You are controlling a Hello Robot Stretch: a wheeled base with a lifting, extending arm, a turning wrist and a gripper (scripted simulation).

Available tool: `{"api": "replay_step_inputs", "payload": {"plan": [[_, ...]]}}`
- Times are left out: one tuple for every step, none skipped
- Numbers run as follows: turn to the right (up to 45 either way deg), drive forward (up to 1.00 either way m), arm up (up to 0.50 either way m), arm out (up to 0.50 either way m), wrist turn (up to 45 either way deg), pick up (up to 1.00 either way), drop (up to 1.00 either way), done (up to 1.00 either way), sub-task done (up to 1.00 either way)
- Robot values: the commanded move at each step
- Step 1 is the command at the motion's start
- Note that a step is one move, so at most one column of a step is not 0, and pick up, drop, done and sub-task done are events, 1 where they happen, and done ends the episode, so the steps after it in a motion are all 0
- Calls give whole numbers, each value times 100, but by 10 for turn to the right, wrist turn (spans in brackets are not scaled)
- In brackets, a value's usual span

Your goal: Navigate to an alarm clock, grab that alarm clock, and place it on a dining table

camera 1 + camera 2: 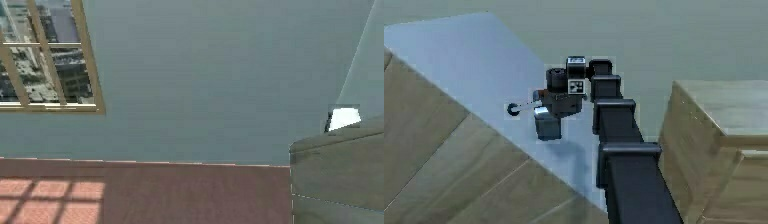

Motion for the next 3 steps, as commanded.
{"api": "replay_step_inputs", "payload": {"plan": [[-450, 0, 0, 0, 0, 0, 0, 0, 0], [-270, 0, 0, 0, 0, 0, 0, 0, 0], [0, 100, 0, 0, 0, 0, 0, 0, 0]]}}
